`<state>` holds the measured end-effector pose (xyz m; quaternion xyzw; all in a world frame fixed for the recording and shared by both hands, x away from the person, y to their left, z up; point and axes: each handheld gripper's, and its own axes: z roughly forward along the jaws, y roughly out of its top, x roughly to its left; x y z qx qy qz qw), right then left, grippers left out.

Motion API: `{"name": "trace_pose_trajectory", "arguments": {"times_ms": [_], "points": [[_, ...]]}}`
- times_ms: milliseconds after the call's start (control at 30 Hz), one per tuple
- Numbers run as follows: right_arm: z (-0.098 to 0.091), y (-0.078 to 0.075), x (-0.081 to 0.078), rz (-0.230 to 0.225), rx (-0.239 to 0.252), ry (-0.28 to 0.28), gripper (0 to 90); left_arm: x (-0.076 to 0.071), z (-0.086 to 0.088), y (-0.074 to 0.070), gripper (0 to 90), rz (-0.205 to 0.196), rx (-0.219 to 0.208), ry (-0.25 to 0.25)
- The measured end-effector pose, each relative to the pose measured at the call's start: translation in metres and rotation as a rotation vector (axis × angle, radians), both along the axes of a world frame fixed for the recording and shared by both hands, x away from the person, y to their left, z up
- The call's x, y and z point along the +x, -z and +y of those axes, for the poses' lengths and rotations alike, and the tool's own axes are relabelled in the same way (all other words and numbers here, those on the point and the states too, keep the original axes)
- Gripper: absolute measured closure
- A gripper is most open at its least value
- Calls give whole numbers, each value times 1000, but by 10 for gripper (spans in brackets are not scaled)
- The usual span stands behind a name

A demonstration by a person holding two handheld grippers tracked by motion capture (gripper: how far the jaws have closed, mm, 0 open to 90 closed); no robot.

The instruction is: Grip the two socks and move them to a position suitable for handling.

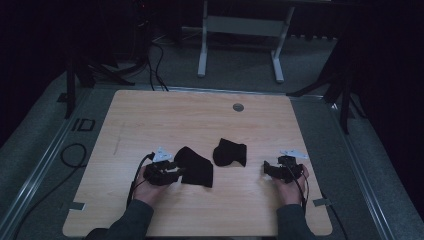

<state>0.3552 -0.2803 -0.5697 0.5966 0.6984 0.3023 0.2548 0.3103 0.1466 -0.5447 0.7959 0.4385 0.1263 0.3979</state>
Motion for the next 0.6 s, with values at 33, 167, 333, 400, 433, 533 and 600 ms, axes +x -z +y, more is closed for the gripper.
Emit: {"name": "trace_pose_trajectory", "arguments": {"times_ms": [33,167,333,400,433,533,600], "points": [[0,0,0,0,0,0,104,1,0,0,556,1,3,-1],[0,0,-1,1,0,-2,104,1,2,0,547,0,16,-4],[-1,0,-2,-1,-2,-8,104,1,1,0,539,-1,30,-7],[-1,0,-2,-1,-1,-9,104,0,1,1,542,-1,29,-8],[-1,0,-2,-1,-1,-9,104,0,0,1,544,-1,30,-7],[-1,0,-2,-1,-1,-9,104,0,0,1,551,0,27,-5],[-1,0,-2,-1,-1,-9,104,0,-1,1,562,-3,25,-1]]}}
